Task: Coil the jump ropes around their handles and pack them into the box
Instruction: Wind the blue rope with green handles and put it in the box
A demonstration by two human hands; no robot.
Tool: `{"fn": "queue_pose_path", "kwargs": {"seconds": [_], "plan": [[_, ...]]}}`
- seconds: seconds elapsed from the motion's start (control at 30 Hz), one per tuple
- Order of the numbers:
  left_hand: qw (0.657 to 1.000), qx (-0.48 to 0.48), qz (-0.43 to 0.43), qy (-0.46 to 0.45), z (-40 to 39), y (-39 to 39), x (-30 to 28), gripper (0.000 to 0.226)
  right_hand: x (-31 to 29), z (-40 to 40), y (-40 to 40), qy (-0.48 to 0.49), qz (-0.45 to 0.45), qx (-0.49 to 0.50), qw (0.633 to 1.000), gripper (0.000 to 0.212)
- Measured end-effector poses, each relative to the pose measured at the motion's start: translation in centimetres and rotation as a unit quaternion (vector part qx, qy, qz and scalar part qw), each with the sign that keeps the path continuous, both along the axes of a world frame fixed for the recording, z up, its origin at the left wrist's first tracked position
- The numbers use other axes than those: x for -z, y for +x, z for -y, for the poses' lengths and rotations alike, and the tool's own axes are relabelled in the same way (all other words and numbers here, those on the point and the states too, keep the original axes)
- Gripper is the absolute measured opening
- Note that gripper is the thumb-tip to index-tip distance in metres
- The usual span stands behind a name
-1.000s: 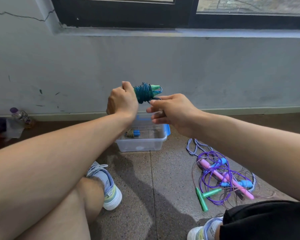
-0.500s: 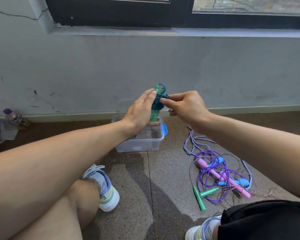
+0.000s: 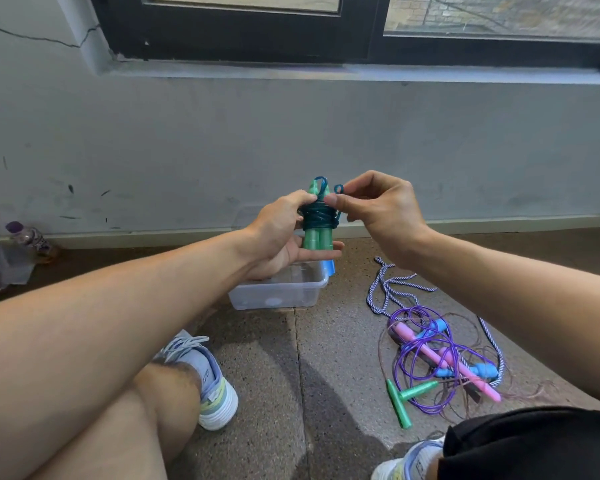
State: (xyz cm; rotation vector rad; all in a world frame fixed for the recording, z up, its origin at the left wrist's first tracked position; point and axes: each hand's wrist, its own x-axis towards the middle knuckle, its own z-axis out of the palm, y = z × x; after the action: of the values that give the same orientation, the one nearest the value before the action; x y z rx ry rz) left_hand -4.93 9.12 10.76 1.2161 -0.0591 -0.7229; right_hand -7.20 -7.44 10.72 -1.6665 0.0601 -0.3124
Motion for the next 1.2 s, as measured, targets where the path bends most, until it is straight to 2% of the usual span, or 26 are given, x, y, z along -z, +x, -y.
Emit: {"fn": "queue_pose_path", "kwargs": {"seconds": [0.1, 0.2, 0.3, 0.4, 0.47, 0.53, 0.6, 0.7, 0.8, 0.93, 1.03, 1.2], "plan": [[1.000, 0.011, -0.006, 0.000, -0.1, -0.1, -0.1, 0.030, -0.2, -0.1, 0.2, 0.017, -0.009, 0.006, 1.000, 0.016], [1.000, -0.004, 0.007, 0.014, -0.1, 0.0, 0.1, 0.028, 0.0, -0.2, 0.2, -0.005, -0.011, -0.002, 1.000, 0.019], [0.998, -0.025, 0.035, 0.045, -0.1, 0.2, 0.2, 0.032, 0.5, -0.4, 0.1, -0.105, 0.041, 0.010, 0.994, 0.022], [0.997, -0.013, 0.034, 0.074, -0.3, 0.1, 0.3, 0.035, 1.3, -1.0, -0.1, -0.254, 0.104, 0.000, 0.962, 0.021], [0.994, -0.008, 0.039, 0.104, -0.7, 0.1, 0.3, 0.033, 1.6, -1.2, 0.0, -0.317, 0.105, -0.015, 0.943, 0.024], [0.990, -0.005, 0.050, 0.135, -1.1, 0.3, 0.5, 0.031, 1.8, -1.1, 0.1, -0.335, 0.083, -0.027, 0.938, 0.027], [0.987, -0.006, 0.060, 0.148, -1.4, 0.4, 0.7, 0.028, 1.9, -1.3, -0.1, -0.293, 0.052, -0.026, 0.954, 0.024], [0.990, -0.021, 0.072, 0.118, -1.4, 0.4, 0.7, 0.020, 1.6, -1.9, -0.4, -0.123, 0.001, -0.008, 0.992, 0.011], [0.992, -0.020, 0.075, 0.100, -1.2, 0.4, 0.7, 0.022, 1.3, -2.3, -0.4, -0.025, -0.036, 0.000, 0.999, 0.008], [0.985, 0.019, 0.106, 0.133, -1.5, 0.4, 0.7, 0.021, 1.3, -2.4, -0.2, -0.012, -0.054, 0.031, 0.998, 0.005], [0.967, 0.028, 0.176, 0.181, -1.6, 0.6, 0.8, 0.021, 1.2, -2.5, -0.1, -0.026, -0.051, 0.064, 0.996, 0.007], [0.955, 0.017, 0.244, 0.168, -1.3, 0.6, 0.9, 0.025, 0.2, -2.5, 0.1, -0.021, -0.062, 0.079, 0.995, 0.008]]}}
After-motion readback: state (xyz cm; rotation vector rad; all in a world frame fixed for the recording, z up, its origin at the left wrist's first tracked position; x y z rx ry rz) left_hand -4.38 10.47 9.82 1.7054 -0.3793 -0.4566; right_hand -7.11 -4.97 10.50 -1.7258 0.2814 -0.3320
